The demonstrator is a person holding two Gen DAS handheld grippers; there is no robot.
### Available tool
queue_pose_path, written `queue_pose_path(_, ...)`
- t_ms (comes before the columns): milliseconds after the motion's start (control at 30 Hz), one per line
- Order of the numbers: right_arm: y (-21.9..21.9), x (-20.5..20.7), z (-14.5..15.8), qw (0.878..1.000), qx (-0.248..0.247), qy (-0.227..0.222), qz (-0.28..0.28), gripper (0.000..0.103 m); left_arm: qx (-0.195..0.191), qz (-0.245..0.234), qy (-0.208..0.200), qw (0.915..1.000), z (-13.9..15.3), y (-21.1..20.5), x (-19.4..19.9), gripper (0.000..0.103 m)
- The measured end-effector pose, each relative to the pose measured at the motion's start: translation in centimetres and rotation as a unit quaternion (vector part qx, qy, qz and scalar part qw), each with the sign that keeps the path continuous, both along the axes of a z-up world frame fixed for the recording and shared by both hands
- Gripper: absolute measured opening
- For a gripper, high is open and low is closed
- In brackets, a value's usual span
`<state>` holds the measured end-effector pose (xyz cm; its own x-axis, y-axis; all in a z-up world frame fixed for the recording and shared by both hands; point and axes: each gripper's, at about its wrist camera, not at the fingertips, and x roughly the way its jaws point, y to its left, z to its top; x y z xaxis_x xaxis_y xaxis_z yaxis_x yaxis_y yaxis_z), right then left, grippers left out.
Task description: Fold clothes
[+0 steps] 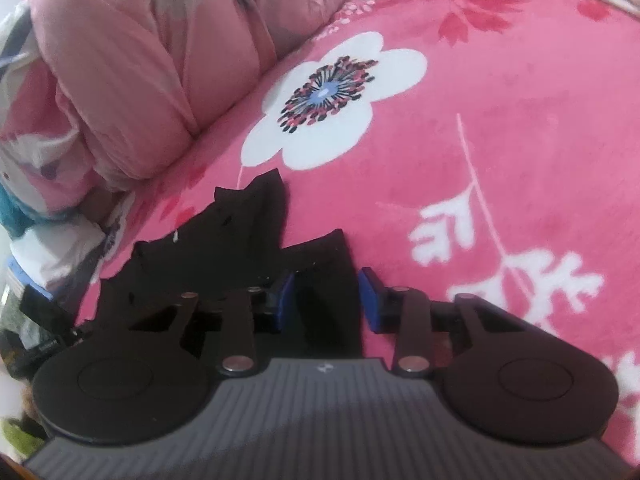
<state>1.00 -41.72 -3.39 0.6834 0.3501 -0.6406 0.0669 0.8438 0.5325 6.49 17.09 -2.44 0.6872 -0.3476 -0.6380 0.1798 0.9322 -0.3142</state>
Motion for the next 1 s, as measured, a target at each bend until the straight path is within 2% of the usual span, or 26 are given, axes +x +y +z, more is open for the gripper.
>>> queue_pose_path(33,0.3,0.0,0.1,1.000,-0.012,-0.003,0.003,0.015,0.001,0.000,-0.006,1.0000,0.0,-0.2,-0.2,0.016)
queue_pose_path(133,1.0,0.1,0.2,0.999,-0.050,-0.011,0.008,0.004,0.027,0.000,-0.043,0.9987,0.4,-1.3,-1.0,0.007)
queue_pose_path(300,1.8,-0.9,1.3,0.996,-0.084,-0.043,-0.002,0.002,0.067,0.005,-0.091,0.9936,1.3,-2.4,-2.5,0.005)
queue_pose_path(667,2.9,-3.2,5.2,0.983,-0.134,-0.120,-0.021,0.001,0.090,0.020,-0.140,0.9859,3.9,-2.1,-4.2,0.005)
queue_pose_path(833,3.4,-2.0,7.0,0.979,-0.145,-0.144,-0.024,0.001,0.096,0.025,-0.155,0.9829,5.3,-2.1,-3.2,0.005)
queue_pose_path(1000,3.6,1.1,8.1,0.976,-0.152,-0.151,-0.026,0.001,0.097,0.033,-0.154,0.9827,5.8,-1.8,0.0,0.005)
